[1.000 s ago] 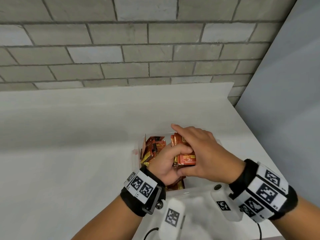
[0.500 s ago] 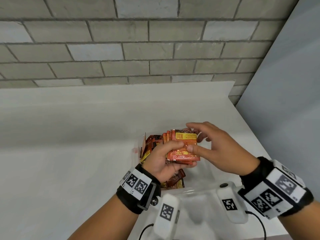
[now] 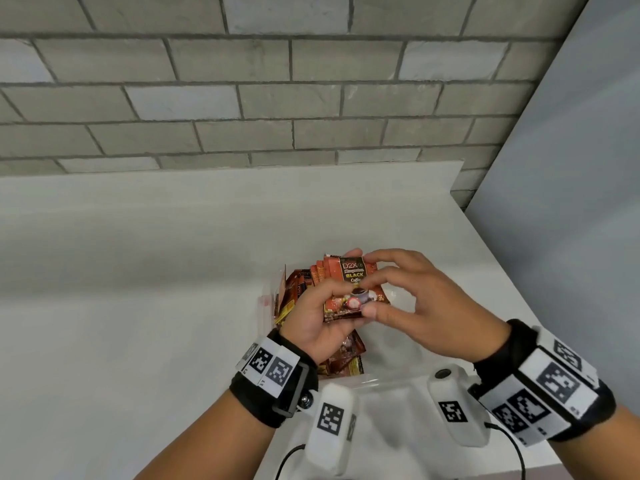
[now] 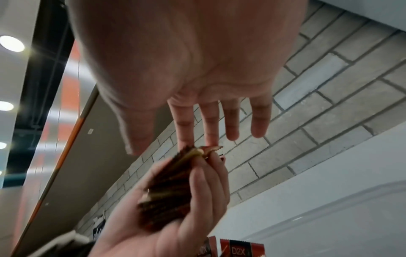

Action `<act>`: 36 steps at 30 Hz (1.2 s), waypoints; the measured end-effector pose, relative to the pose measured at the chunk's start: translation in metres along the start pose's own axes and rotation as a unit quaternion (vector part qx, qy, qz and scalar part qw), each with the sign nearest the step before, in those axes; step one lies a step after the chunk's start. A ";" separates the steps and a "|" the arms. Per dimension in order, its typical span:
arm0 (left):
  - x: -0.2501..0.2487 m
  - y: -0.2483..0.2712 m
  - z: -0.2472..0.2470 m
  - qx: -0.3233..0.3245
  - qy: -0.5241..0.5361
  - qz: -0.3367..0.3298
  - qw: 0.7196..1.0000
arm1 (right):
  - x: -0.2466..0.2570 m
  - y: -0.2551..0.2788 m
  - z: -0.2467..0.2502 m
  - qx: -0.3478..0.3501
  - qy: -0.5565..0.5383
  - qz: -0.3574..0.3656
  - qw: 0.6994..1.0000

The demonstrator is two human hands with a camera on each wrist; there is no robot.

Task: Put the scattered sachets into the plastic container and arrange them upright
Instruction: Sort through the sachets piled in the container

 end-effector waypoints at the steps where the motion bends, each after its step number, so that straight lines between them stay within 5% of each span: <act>1: 0.001 0.001 0.001 0.000 -0.011 0.009 1.000 | 0.001 0.000 0.006 -0.021 -0.010 0.003 1.000; 10: 0.005 0.002 -0.002 -0.027 -0.109 0.060 0.992 | -0.020 -0.015 0.018 -0.002 -0.062 -0.085 0.994; 18: -0.037 0.008 0.022 -0.108 -0.066 -0.017 0.992 | -0.059 -0.025 0.046 0.027 0.015 -0.180 0.983; 22: -0.057 0.012 0.034 -0.130 -0.062 -0.033 0.989 | -0.090 -0.043 0.025 0.127 0.163 -0.259 0.944; 29: -0.057 0.017 0.042 -0.127 -0.064 -0.029 0.989 | -0.125 -0.062 -0.014 0.248 0.269 -0.323 0.873; 36: -0.062 0.018 0.045 -0.119 -0.050 -0.034 0.991 | -0.139 -0.077 -0.027 0.277 0.319 -0.332 0.843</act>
Point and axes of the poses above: each hand's wrist, its own y-axis away from the middle knuckle, its own z-axis out of the back of the hand, x = y × z, the point moved 9 cm from there along -y, towards the middle knuckle, and after that the axes turned 13 degrees about x, right-handed, at the moved point
